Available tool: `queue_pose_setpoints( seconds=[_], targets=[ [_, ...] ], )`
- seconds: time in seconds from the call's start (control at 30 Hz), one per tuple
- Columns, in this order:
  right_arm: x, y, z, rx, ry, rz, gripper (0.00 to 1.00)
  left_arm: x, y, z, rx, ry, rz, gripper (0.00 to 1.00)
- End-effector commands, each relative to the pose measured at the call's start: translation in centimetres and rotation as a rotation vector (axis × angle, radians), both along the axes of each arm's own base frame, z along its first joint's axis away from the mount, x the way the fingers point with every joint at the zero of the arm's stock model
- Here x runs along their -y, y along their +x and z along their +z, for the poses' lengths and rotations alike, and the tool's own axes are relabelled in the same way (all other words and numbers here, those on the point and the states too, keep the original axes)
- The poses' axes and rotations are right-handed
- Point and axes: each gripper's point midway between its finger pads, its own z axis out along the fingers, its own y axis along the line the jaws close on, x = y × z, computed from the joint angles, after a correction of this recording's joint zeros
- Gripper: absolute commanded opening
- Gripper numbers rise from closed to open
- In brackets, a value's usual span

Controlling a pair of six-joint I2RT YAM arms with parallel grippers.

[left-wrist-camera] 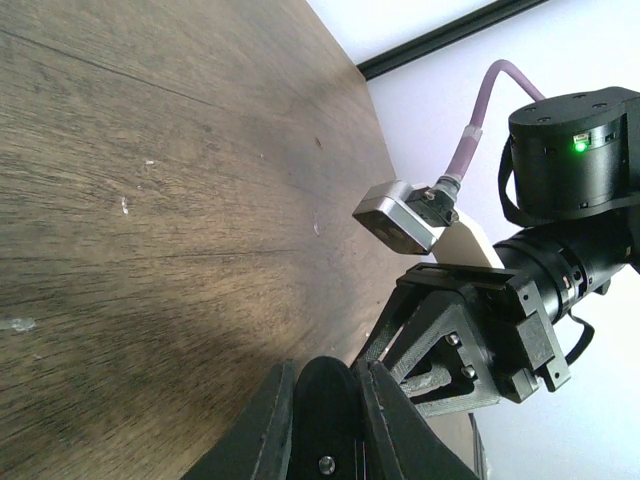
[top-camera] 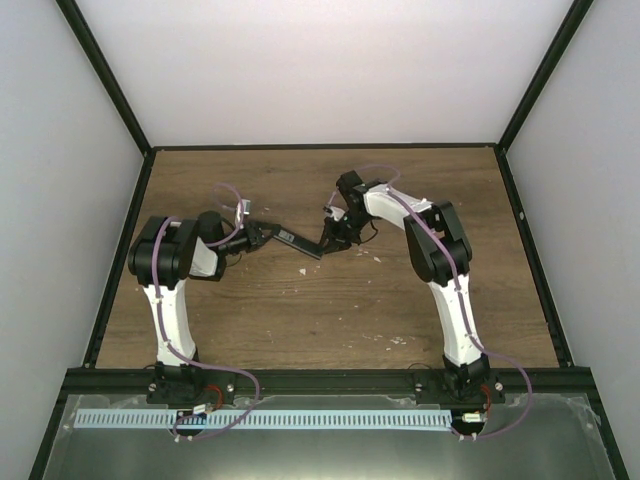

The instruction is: Load the batteries into the remote control

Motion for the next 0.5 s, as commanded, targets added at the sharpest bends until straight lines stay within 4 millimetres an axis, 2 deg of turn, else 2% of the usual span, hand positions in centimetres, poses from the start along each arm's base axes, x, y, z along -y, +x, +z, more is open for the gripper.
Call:
queue_pose_setpoints(
  seconds=[0.0,0.47],
  targets=[
    [-2.1,3.1,-1.3,0.121,0.009,0.001,0.15,3.7,-3.2,-0.5,0.013,-0.002,-0.173,0.0],
    [-4.8,4.2,0.5,0.159,0.106,0.003,0.15,4.0,-3.5,-0.4,0.018,-0.01,-0.195,0.0]
  ],
)
